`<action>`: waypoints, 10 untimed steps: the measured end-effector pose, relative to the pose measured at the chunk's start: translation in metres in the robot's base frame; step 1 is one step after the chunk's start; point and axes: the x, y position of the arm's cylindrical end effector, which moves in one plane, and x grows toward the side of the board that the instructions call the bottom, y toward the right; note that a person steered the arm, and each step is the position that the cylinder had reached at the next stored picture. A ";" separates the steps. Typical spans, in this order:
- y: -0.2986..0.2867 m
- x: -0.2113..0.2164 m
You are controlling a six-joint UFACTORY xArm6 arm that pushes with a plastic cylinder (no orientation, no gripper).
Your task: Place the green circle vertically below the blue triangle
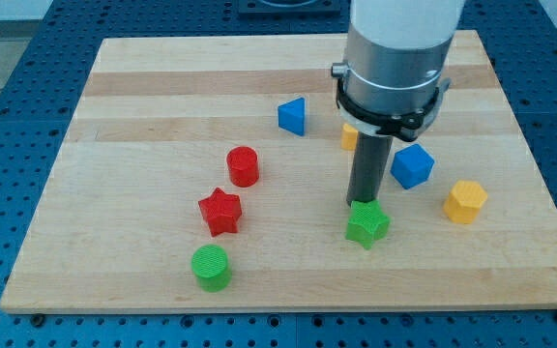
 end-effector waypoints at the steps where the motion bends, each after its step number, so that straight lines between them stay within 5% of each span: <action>1: -0.025 0.001; 3: -0.063 0.010; 6: -0.066 0.111; 8: -0.084 0.112; 10: -0.178 0.111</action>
